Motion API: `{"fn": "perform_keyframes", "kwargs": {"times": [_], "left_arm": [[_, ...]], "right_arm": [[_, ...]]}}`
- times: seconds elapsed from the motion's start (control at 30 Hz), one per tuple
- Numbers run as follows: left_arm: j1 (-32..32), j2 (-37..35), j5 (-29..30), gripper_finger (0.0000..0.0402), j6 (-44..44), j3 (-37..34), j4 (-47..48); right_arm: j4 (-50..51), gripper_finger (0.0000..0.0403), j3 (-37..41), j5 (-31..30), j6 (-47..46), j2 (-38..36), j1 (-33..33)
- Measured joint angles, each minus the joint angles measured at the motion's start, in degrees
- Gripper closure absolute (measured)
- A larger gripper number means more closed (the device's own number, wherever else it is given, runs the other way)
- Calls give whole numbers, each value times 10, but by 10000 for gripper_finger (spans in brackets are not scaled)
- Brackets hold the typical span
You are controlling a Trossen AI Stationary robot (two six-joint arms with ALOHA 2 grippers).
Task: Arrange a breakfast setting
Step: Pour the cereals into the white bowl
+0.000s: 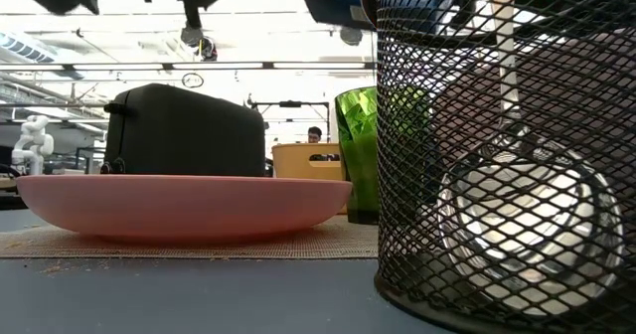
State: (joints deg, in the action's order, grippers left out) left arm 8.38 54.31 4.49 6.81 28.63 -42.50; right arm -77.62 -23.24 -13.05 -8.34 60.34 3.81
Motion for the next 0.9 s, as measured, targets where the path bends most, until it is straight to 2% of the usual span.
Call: {"fn": "perform_keyframes", "kwargs": {"times": [0.13, 0.4, 0.53, 0.8, 0.9], "left_arm": [[-4, 50, 0, 231, 15, -31, -100], [-19, 134, -1, 221, 7, -14, -121], [-21, 159, 0, 178, -9, -4, -121], [-21, 198, 12, 59, 6, 26, -122], [-21, 221, 12, 30, 10, 43, -123]], "right_arm": [[-11, 191, 0, 23, -11, 0, -1], [-10, 191, 0, 26, -15, 0, 0], [-10, 191, 0, 30, -16, 0, -1], [-10, 191, 0, 29, -15, 0, -1], [-14, 191, 0, 29, -15, 0, -1]]}}
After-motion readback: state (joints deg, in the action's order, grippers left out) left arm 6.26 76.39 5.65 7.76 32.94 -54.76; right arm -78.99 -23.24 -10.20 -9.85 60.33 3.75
